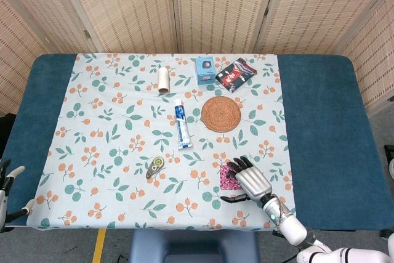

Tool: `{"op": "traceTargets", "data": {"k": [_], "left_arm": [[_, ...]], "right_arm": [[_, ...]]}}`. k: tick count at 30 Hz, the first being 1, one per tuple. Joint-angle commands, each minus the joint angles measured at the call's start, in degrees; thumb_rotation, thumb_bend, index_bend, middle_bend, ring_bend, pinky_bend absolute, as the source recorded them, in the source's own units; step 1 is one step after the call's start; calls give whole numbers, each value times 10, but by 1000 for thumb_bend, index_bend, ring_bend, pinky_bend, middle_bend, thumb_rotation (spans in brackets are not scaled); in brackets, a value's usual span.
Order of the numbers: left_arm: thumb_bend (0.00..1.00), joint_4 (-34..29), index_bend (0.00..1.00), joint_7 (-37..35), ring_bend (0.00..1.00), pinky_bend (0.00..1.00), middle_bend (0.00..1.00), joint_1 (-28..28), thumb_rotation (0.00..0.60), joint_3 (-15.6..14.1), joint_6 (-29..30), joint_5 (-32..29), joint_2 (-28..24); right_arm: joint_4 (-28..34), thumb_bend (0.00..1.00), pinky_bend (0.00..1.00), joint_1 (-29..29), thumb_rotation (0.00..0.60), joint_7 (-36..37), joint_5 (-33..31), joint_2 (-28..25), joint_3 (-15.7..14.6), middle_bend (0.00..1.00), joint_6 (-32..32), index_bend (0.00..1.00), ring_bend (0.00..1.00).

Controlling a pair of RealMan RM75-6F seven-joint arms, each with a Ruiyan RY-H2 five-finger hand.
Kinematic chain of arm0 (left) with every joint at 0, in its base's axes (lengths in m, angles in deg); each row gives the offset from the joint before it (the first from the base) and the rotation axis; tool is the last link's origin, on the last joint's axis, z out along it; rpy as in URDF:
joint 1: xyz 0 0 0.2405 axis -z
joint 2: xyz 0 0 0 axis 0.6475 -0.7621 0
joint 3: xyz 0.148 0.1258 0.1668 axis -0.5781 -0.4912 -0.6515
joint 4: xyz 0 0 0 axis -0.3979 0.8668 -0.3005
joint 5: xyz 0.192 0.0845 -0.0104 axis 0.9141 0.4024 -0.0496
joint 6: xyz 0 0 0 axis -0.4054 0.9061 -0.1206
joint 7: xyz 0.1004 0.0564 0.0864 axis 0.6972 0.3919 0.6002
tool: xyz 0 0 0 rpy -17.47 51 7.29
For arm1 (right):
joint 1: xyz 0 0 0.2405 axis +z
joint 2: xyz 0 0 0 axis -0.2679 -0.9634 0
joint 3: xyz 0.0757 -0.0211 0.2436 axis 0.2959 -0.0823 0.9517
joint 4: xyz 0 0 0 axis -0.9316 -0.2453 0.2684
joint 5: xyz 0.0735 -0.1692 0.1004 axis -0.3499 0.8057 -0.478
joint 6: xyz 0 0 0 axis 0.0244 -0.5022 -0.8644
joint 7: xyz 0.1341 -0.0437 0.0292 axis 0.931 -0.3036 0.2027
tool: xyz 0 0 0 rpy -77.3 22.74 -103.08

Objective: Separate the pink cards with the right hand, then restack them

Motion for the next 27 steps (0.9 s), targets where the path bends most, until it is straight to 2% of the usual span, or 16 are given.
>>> {"op": "traceTargets", "data": {"k": [1, 19, 27], "left_arm": [[257, -1, 217, 1, 115, 0, 63, 0, 600, 0, 0, 1, 0], [257, -12, 217, 12, 116, 0, 63, 2, 600, 0, 2, 6, -1], [257, -16, 217, 13, 115, 0, 63, 2, 600, -1, 5, 11, -1]], "right_arm": [[1, 180, 0, -4, 68, 1, -1, -6, -4, 148, 3, 308, 0], [19, 180, 0, -55, 68, 29, 13, -84, -39, 150, 54, 309, 0], [26, 179, 0, -56, 68, 48, 41, -82, -32, 150, 60, 309, 0]]}}
